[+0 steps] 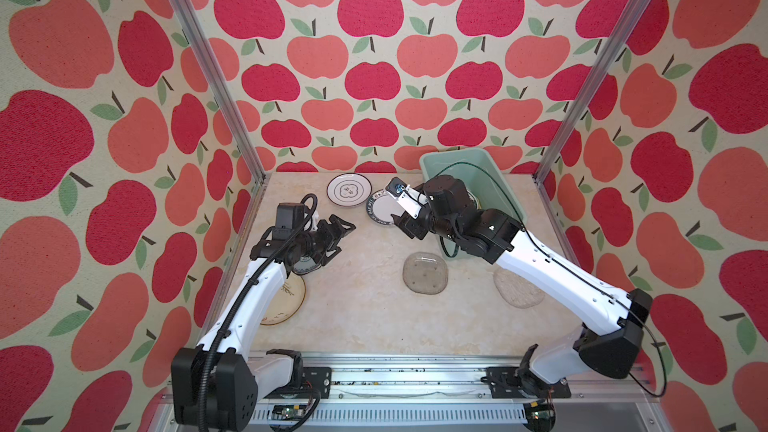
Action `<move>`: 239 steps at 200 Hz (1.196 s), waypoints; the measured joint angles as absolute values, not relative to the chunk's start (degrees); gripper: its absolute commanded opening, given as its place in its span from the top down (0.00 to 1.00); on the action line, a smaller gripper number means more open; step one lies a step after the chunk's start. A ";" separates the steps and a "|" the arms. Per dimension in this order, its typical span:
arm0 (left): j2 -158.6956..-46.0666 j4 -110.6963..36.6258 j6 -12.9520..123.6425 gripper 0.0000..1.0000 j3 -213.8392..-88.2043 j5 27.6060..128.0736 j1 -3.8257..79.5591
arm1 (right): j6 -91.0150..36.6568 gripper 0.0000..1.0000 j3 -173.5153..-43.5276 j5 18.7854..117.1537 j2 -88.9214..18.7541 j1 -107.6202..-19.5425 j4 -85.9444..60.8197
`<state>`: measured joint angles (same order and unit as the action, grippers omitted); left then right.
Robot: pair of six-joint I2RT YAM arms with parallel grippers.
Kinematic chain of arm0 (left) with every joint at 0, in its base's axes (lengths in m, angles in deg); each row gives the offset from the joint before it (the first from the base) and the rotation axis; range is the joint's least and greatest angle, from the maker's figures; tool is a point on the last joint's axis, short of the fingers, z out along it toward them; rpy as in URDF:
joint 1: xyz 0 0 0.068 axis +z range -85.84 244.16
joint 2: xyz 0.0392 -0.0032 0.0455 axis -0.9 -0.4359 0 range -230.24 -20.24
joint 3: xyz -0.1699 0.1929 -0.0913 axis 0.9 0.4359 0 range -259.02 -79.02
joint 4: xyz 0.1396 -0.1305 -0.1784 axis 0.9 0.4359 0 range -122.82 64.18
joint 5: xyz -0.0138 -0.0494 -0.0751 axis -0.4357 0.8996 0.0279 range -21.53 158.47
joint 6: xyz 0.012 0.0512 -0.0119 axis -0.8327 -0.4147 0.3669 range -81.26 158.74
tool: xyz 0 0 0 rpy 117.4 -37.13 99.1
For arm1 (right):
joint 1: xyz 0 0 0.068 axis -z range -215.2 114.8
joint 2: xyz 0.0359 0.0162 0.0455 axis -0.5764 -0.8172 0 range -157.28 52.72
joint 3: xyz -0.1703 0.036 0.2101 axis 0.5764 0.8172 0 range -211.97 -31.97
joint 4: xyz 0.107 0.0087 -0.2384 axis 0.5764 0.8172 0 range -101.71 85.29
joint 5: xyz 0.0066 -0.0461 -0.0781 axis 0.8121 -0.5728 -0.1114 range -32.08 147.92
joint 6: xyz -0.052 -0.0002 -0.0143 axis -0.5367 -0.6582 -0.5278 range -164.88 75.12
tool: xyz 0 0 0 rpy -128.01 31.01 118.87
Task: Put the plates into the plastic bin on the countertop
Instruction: 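Lift the right gripper out of the bin while the left moves to the next plate, then grip the rim of the next green-rimmed plate with both grippers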
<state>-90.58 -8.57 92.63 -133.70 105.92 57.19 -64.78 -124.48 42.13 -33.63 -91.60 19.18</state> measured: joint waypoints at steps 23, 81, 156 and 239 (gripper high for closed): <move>-95.20 -11.78 93.35 0.10 -133.70 106.01 57.17 | -70.48 0.25 -123.91 41.25 -33.98 -93.85 21.04; -109.19 -17.66 94.42 0.15 -136.89 106.05 56.76 | -80.67 0.22 -116.78 38.85 -34.24 -95.77 18.57; -128.97 -26.73 94.59 0.27 -149.21 108.28 55.80 | -80.67 0.22 -114.16 39.90 -38.13 -93.09 12.71; -142.95 -29.42 93.17 0.37 -159.16 106.14 54.46 | -73.46 0.23 -112.22 41.80 -40.19 -90.29 7.60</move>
